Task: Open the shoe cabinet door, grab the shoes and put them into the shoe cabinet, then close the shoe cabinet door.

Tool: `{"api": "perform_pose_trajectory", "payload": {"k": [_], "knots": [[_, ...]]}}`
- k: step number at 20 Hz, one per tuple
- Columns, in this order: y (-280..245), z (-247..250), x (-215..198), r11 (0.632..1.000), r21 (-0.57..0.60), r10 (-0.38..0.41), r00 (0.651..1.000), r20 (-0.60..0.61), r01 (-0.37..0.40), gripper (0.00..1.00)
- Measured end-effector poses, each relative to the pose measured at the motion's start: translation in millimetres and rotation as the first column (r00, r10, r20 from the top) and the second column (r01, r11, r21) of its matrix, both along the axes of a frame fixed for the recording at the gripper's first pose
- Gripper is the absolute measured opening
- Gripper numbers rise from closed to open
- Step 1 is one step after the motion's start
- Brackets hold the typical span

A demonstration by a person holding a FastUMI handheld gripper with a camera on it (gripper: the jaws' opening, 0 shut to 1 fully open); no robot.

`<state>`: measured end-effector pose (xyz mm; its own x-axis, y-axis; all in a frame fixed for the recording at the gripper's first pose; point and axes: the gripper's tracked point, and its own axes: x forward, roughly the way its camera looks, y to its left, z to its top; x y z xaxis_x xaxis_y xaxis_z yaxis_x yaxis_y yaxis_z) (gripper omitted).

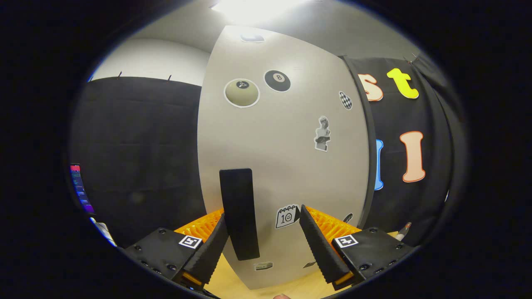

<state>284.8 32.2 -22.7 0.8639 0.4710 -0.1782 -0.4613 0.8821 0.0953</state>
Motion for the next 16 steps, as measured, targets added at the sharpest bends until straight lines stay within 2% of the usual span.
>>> {"api": "perform_pose_trajectory", "payload": {"k": [4, 8, 11, 16], "knots": [[32, -8, 27, 0.999, -0.017, -0.038, 0.999, 0.021, 0.038, 1.0], [49, -24, 55, 0.995, 0.032, -0.09, 0.995, -0.032, 0.092, 1.0], [51, -26, 50, 0.987, 0.066, -0.14, 0.987, -0.076, 0.145, 1.0], [53, -22, 38, 0.983, 0.084, -0.157, 0.984, -0.079, 0.163, 0.98]]}}
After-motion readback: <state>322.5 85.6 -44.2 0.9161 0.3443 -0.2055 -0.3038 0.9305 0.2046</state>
